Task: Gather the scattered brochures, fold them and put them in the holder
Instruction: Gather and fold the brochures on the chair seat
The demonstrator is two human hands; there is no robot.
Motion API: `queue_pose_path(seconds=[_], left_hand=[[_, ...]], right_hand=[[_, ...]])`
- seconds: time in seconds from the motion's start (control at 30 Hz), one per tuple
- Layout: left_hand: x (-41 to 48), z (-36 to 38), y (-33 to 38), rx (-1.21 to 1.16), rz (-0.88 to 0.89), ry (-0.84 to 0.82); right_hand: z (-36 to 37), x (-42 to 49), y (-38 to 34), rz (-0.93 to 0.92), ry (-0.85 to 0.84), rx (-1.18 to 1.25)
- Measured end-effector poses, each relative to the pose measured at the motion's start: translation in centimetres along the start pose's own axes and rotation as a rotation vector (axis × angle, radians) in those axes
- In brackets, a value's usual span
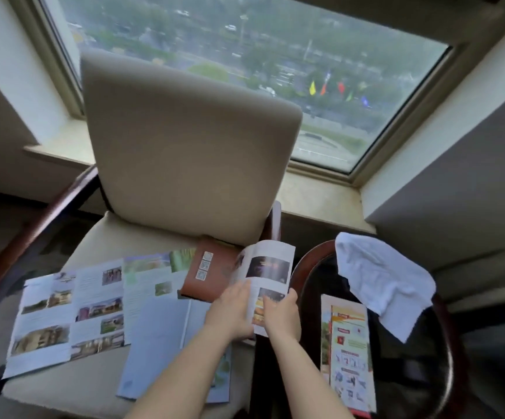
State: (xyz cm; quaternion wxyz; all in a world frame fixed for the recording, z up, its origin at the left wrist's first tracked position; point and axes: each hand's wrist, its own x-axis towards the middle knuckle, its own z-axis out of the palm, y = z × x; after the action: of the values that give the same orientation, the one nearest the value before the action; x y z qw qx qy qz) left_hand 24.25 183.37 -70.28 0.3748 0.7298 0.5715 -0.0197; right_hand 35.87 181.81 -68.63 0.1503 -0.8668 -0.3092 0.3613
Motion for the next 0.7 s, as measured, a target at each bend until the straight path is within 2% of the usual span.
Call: queue_pose_path(seconds=[0.07, 0.13, 0.27, 0.37, 0.5, 0.63, 0.7], left_hand=[[0.9, 0.1, 0.4, 0.040, 0.068, -0.053], [1.4, 0.5, 0.7, -0.023, 0.077, -0.113], [2.1, 0.4, 0.9, -0.438, -0.070, -0.027], [2.6, -1.2, 0.9, -0.672, -0.140, -0.056], [2.7, -4.2, 1.1, -0.996, -0.227, -0.121], [1.9, -7.5, -0.3, -1.022, -0.234, -0.039], [1.4, -9.2, -1.8, -0.949, -0.268, 0.032]], right_hand=[[0.5, -0.3, -0.4, -0.003, 0.025, -0.056], [0.9, -0.5, -0.5, -0.015, 0.086, -0.093], [0.7, -0.8, -1.3, -0.060, 0.237, -0.071], [0.3, -1.7, -2.4, -0.109, 0.258, -0.039], [1.2, -4.5, -4.7, -0.286, 0.203, -0.033], [2.4, -7.0, -6.5, -0.424, -0.022, 0.079], [2.5, -7.2, -7.0, -0.443, -0.179, 0.196]])
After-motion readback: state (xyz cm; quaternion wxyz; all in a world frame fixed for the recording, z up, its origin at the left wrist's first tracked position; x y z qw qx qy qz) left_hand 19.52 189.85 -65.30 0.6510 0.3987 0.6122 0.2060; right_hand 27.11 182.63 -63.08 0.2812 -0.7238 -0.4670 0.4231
